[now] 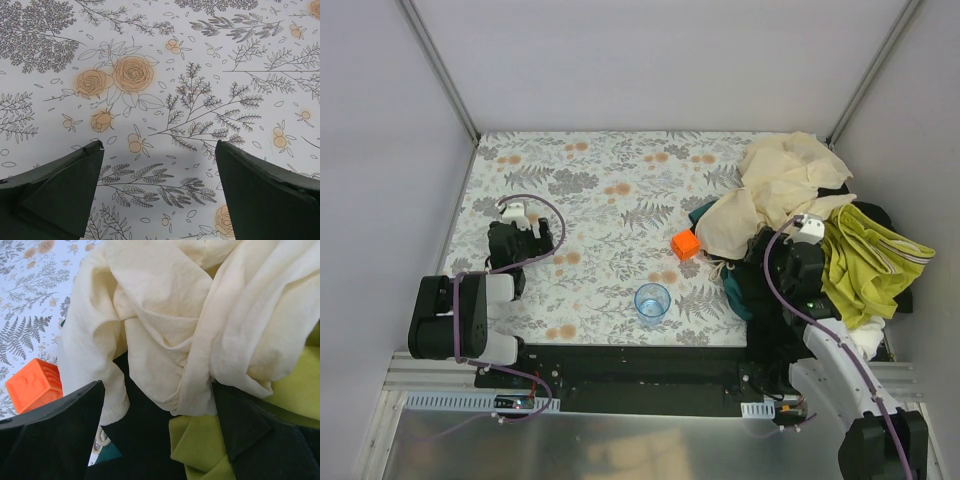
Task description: Pick out a specific cloth from the pile
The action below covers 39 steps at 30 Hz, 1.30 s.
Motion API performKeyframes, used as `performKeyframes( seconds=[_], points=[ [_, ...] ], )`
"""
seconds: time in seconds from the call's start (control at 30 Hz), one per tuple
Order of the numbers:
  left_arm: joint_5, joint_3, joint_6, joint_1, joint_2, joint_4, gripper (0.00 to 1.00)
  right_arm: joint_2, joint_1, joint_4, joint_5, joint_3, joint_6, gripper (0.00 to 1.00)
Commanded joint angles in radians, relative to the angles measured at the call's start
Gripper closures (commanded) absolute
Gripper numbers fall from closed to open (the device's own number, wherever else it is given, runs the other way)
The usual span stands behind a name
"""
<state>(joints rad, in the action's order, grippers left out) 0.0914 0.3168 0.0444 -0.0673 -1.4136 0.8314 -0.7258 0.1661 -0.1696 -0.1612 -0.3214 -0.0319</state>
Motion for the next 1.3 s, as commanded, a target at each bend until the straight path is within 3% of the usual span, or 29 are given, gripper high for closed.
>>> performKeyframes(
  seconds=[0.0, 0.1, 0.13, 0.2, 0.3, 0.4, 0.53, 0.73, 1.03, 1.27],
  points=[
    [-0.019, 0.007, -0.005, -0.008, 0.001, 0.034, 0.0, 0.003, -0.005, 0.074, 0.063, -0.12, 0.061, 0.01],
    [-0.018, 0.008, -0.005, -0.008, -0.001, 0.034, 0.0, -0.001, -0.005, 0.224, 0.193, -0.243, 0.125, 0.0],
    [-0.018, 0.005, -0.005, -0.009, 0.002, 0.037, 0.05, -0.006, -0.005, 0.323, 0.243, -0.301, 0.159, 0.0],
    [-0.048, 0.011, 0.008, -0.012, 0.019, 0.028, 0.03, -0.026, -0.004, 0.495, 0.313, -0.423, 0.237, 0.01],
    [-0.044, 0.17, 0.011, -0.014, 0.021, -0.247, 0.01, -0.063, -0.005, 0.724, 0.168, -0.617, 0.283, 0.01],
    [0.068, 0.342, -0.035, -0.012, 0.013, -0.57, 0.01, -0.083, -0.01, 0.847, -0.114, -0.741, 0.332, 0.01],
    [0.163, 0.454, -0.101, -0.012, 0.028, -0.747, 0.01, -0.063, -0.052, 0.886, -0.306, -0.797, 0.407, 0.0],
    [0.14, 0.525, -0.184, -0.014, 0.053, -0.9, 0.01, -0.069, -0.223, 0.958, -0.31, -0.777, 0.616, 0.01],
    [0.186, 0.53, -0.183, -0.014, 0.051, -0.908, 0.01, -0.191, -0.186, 1.039, -0.288, -0.791, 0.78, 0.0],
    [0.179, 0.528, -0.184, -0.014, 0.024, -0.907, 0.02, -0.268, -0.185, 0.799, -0.377, -0.674, 0.989, 0.01]
  ],
)
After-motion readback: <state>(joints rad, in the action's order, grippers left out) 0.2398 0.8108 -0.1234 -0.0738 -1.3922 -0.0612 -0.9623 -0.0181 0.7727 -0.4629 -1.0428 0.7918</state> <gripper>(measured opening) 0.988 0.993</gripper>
